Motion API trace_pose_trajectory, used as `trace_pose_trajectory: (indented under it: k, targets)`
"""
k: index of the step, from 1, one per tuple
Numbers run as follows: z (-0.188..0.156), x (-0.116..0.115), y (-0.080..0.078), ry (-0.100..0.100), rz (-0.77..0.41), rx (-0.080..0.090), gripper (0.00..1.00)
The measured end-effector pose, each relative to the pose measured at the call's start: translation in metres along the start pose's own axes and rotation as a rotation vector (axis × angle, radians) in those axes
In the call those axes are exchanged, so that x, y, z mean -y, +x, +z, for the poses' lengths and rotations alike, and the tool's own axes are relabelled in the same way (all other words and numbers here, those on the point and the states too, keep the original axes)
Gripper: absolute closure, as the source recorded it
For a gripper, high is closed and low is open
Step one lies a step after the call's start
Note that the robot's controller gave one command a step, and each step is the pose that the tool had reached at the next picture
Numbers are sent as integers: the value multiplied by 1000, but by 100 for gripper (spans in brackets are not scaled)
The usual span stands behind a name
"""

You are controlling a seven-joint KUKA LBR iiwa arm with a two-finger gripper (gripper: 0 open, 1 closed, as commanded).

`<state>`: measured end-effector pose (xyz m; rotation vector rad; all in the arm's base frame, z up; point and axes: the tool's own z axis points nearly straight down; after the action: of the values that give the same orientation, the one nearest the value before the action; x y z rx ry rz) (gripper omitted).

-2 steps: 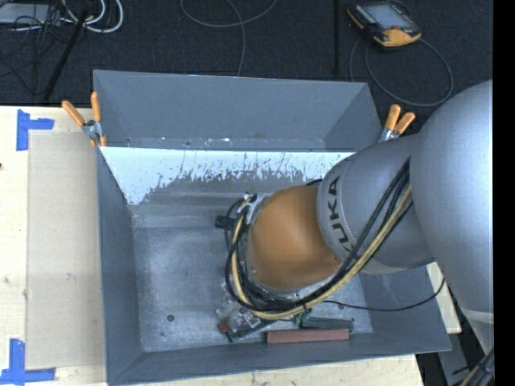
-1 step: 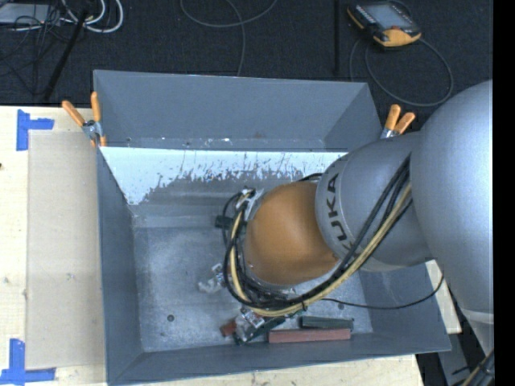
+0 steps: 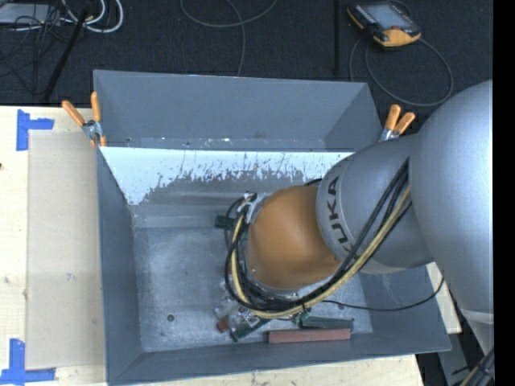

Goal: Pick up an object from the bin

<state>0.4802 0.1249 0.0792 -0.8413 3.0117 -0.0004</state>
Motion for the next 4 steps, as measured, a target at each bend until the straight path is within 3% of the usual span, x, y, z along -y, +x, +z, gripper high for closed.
trace_pose_trajectory:
  k: [1, 2, 3, 4]
  targets:
    - [0, 0, 0, 0, 0, 0, 100]
    - [-48, -3, 3, -7, -12, -19, 100]
    - [-22, 10, -8, -5, -11, -15, 0]
    - [-13, 11, -9, -6, -11, -17, 0]
